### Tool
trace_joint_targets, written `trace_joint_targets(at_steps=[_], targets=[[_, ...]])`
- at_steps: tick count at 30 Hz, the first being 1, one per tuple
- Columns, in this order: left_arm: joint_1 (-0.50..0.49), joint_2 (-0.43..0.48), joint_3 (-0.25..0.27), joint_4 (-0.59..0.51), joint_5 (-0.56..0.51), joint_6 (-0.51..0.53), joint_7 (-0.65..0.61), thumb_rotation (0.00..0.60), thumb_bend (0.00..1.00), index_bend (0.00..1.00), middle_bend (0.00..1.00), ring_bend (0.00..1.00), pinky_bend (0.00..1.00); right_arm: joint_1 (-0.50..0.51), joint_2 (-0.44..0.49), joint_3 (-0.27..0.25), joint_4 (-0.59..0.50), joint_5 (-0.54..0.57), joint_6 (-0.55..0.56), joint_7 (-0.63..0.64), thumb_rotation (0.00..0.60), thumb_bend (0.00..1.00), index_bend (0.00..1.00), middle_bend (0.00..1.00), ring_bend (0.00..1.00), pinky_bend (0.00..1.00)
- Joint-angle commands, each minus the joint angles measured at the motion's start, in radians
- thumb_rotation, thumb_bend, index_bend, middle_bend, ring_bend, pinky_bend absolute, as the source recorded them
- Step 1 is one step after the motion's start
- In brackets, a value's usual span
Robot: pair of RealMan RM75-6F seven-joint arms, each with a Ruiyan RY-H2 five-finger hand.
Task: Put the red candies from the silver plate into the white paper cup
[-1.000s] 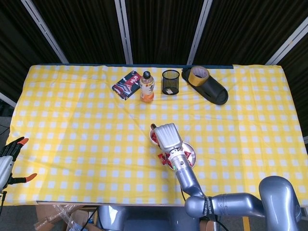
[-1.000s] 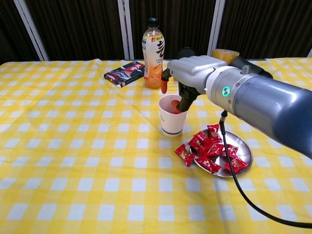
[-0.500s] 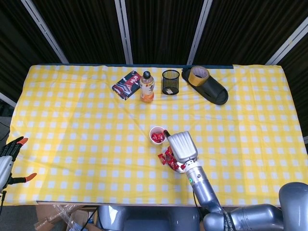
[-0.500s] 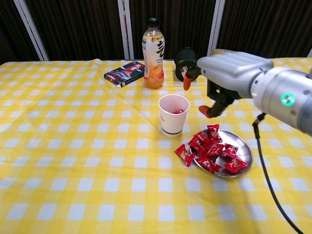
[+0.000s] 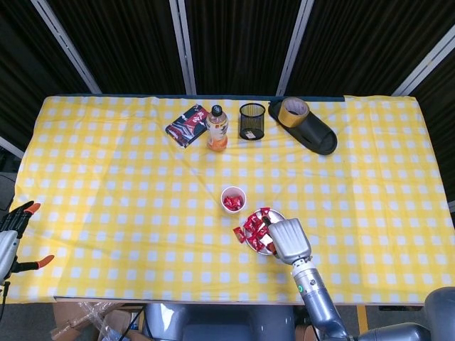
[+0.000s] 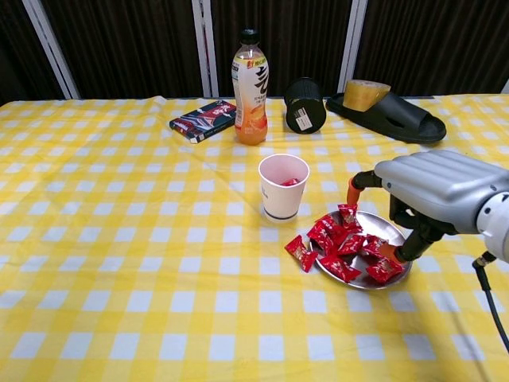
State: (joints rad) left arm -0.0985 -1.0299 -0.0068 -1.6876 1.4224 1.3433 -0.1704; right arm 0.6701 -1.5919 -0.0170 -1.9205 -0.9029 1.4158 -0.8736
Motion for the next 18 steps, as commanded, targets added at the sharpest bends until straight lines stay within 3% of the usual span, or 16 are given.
trace_joint_targets(at_steps=[1,18], targets=[[0.000,0.000,0.000,0.000,0.000,0.000,0.000,0.600,0.02,0.00,0.00,0.00,0.00,-0.011,-0.014,0.008,0.030,0.012,-0.017,0.016,0.600,0.34,0.28,0.97,1.00,0.95],[-0.003,0.000,-0.001,0.000,-0.007,-0.010,0.003,0.600,0.02,0.00,0.00,0.00,0.00,-0.012,-0.065,0.067,0.164,0.064,-0.124,0.044,0.600,0.30,0.31,0.97,1.00,0.95]])
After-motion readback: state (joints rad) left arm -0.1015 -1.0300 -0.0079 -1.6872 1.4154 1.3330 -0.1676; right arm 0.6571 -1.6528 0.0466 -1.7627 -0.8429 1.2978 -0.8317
